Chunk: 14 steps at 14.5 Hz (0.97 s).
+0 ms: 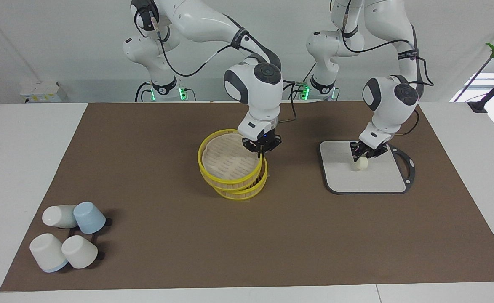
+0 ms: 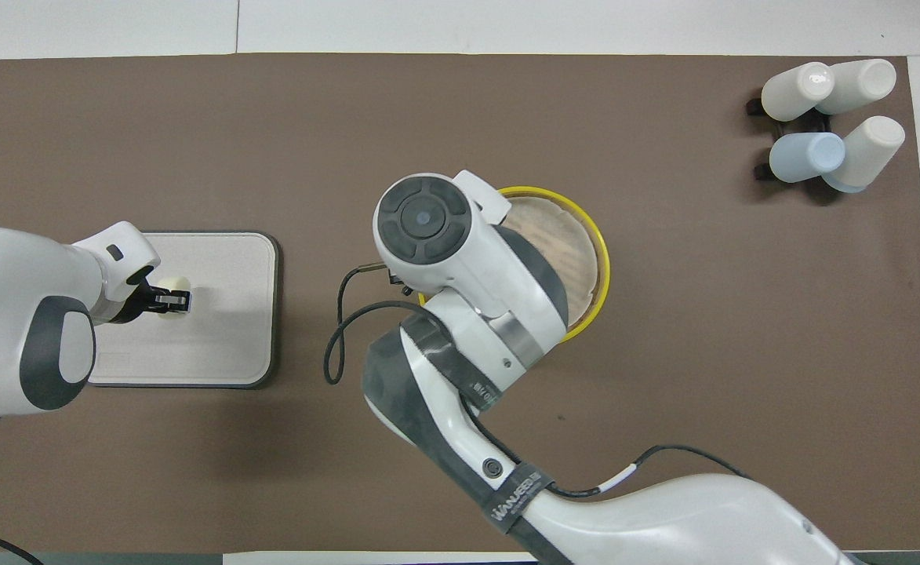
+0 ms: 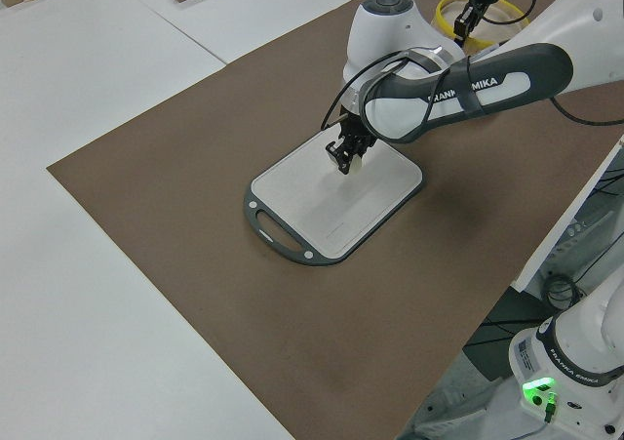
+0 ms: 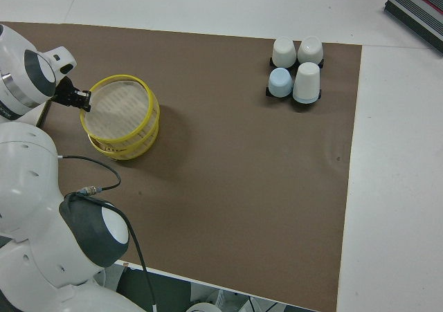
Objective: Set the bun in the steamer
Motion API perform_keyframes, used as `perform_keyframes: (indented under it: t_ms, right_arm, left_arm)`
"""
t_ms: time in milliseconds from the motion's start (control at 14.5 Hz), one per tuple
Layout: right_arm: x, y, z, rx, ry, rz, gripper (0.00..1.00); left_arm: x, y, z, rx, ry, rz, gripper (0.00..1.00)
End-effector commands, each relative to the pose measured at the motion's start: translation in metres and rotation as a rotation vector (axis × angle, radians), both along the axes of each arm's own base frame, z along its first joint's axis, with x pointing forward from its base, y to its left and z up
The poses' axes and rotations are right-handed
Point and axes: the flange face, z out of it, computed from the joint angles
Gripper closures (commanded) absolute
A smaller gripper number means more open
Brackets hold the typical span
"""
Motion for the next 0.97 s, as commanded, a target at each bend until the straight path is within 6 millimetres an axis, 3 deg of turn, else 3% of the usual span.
perform_keyframes:
  t_ms: [0,138,207,276,345,483,552,621,690,897]
  right_arm:
    - [0.059,-0.119,0.050,-0.009,0.034,0.109,1.00]
    - [0.071,-0.217,0.068,-0.027,0.125,0.177,1.00]
    - [0.074,-0.247,0.069,-0.026,0.153,0.222,1.00]
    - [0.077,-0.266,0.067,-0.023,0.163,0.255,1.00]
    - [0.077,-0.270,0.064,-0.022,0.166,0.272,1.00]
    - [0.068,-0.273,0.055,-0.027,0.183,0.279,1.00]
    - [0.069,-0.278,0.055,-0.044,0.184,0.295,1.00]
    - [0.070,-0.287,0.054,-0.056,0.187,0.316,1.00]
    - [0.072,-0.299,0.051,-0.052,0.190,0.325,1.00]
    - [0.071,-0.297,0.050,-0.052,0.192,0.330,1.00]
  left_arm:
    - [0.050,-0.073,0.061,-0.006,0.048,0.146,0.68]
    - [0.055,-0.168,0.090,-0.011,0.018,0.303,0.68]
    - [0.046,-0.218,0.095,-0.021,0.000,0.347,0.68]
    - [0.033,-0.261,0.098,-0.050,-0.034,0.369,0.68]
    - [0.018,-0.305,0.094,-0.090,-0.071,0.383,0.68]
    - [-0.014,-0.379,0.063,-0.104,-0.083,0.367,0.68]
    - [-0.025,-0.408,0.034,-0.104,-0.093,0.362,0.68]
    - [-0.037,-0.428,0.007,-0.089,-0.096,0.333,0.68]
    - [-0.045,-0.435,-0.009,-0.081,-0.104,0.311,0.68]
    - [-0.051,-0.439,-0.037,-0.077,-0.114,0.300,0.68]
